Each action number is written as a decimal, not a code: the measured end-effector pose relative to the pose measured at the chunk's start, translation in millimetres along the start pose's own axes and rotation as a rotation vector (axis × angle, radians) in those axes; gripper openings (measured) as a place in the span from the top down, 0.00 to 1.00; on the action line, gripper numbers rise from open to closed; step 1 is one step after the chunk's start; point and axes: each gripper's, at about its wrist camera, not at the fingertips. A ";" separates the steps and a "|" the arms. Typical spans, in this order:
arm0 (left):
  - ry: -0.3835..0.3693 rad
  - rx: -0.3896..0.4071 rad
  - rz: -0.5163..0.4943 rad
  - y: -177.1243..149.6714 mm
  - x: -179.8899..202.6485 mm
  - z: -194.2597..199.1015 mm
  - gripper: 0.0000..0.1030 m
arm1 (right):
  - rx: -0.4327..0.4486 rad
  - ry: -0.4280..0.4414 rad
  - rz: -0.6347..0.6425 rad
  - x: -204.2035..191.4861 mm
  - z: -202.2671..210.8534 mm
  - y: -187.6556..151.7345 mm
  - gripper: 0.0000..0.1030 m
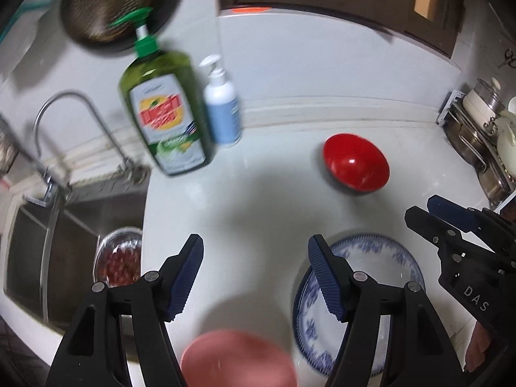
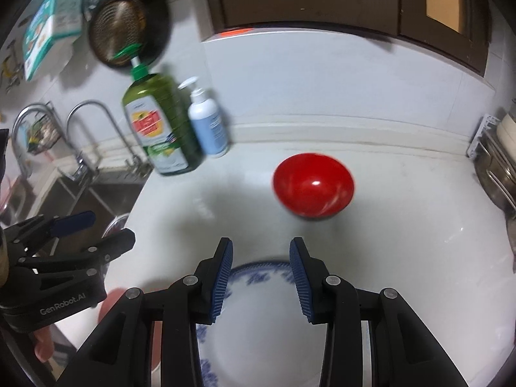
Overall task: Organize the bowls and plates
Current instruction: 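Move both grippers forward to the rim of the red bowl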
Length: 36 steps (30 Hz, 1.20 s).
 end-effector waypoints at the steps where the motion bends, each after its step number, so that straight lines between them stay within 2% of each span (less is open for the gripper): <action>1: -0.010 0.001 -0.005 4.4 1.8 -3.7 0.35 | -0.002 -0.009 -0.009 6.3 -4.2 3.9 0.63; 10: -0.087 -0.033 -0.030 41.9 37.2 -54.9 0.35 | 0.012 -0.051 -0.078 50.7 -35.0 27.2 0.63; 17: -0.117 -0.077 -0.053 61.4 58.8 -102.5 0.35 | -0.036 -0.080 -0.118 83.1 -73.0 38.7 0.63; 28: -0.152 -0.199 -0.076 66.7 85.9 -177.4 0.36 | -0.099 -0.087 -0.183 118.5 -123.7 38.9 0.63; 36: -0.137 -0.271 -0.101 61.5 95.6 -215.0 0.40 | -0.167 -0.081 -0.229 132.1 -153.6 28.5 0.64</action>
Point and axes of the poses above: each gripper's, at about its wrist camera, not at the fingertips, and z roughly against the way its jaws point, x to its right, y to its top, and after that the axes turned 12 degrees about x, right-handed
